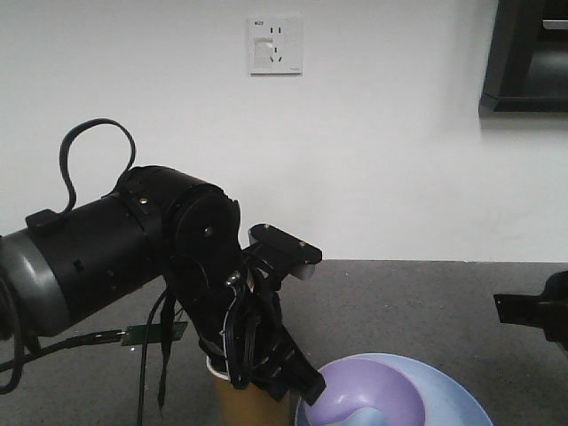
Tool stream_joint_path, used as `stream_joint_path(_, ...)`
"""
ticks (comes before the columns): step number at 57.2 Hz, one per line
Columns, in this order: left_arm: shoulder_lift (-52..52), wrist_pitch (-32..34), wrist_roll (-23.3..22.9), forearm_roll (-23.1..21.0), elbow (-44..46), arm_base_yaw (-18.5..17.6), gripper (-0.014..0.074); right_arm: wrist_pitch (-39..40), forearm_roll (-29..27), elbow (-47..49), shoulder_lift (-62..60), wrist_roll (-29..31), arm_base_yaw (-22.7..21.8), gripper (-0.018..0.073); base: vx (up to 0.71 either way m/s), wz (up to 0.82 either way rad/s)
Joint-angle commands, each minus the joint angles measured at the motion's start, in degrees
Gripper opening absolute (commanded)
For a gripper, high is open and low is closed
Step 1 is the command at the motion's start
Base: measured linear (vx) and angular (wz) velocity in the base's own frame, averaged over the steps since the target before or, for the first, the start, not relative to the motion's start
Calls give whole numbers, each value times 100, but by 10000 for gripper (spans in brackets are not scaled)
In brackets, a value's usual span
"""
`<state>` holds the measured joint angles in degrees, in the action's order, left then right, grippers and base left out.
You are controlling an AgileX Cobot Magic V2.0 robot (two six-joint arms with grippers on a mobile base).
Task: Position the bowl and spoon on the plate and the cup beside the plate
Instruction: 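Lift the cup and set it down beside the plate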
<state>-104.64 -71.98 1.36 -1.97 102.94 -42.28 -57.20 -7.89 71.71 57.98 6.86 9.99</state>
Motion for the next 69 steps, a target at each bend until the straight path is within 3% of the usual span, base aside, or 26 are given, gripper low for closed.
stream_joint_path(1, 282, 29, -42, 1, 161, -33, 367, 379, -8, 161, -70, 6, -5, 582, 0, 0)
stream_joint_path(38, 385, 20, 6, -27, 161, -37, 370, 385, 5, 161, -70, 12, -5, 582, 0, 0)
stream_joint_path(56, 423, 20, -14, -16, 161, -37, 476, 398, 5, 161, -70, 12, -5, 582, 0, 0)
stream_joint_path(69, 435, 20, -20, -16, 161, -37, 495, 398, 5, 161, -70, 12, -5, 582, 0, 0)
